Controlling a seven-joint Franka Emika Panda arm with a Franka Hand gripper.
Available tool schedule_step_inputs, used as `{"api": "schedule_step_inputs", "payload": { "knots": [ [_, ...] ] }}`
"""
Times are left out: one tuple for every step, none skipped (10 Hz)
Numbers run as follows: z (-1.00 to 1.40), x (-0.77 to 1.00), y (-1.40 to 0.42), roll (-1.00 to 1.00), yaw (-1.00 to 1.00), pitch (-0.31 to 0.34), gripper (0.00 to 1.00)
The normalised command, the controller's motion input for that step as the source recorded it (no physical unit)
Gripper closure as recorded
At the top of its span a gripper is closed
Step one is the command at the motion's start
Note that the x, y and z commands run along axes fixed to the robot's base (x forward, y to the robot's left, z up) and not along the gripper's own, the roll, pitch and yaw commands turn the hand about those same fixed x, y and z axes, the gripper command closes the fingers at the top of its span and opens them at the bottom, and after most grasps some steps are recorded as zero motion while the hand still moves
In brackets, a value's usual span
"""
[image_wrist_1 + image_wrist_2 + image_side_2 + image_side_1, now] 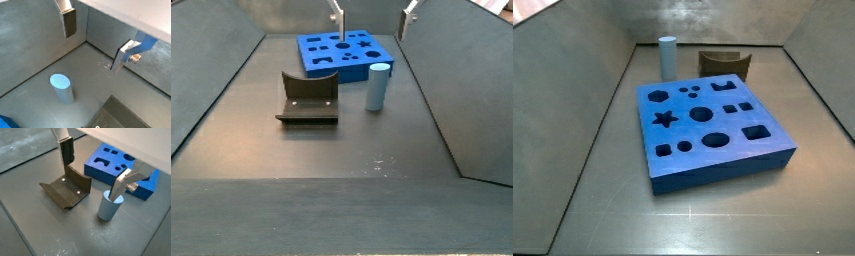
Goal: Pick up the oval object. Move up. Move to above the board. Insert the oval object.
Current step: Pick up the oval object.
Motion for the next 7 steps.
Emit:
{"api": "schedule_step_inputs", "payload": {
  "knots": [
    [0.0, 0.04, -0.02, 0.03, 0.0, 0.05, 0.0],
    [0.0, 0.03, 0.0, 0.0, 0.01, 0.0, 0.0],
    [-0.07, 0.17, -0.27, -0.09, 0.36, 0.0, 0.0],
    [-0.27, 0.21, -0.43, -0.11, 0.56, 0.0, 0.0],
    [-0.43, 0.13, -0.39, -0.13, 0.61, 0.0, 0.0],
    [-0.52, 0.08, -0.42, -0.07, 0.61, -0.007, 0.0],
    [-0.61, 0.05, -0.43, -0.04, 0.6, 0.0, 0.0]
  ]
}}
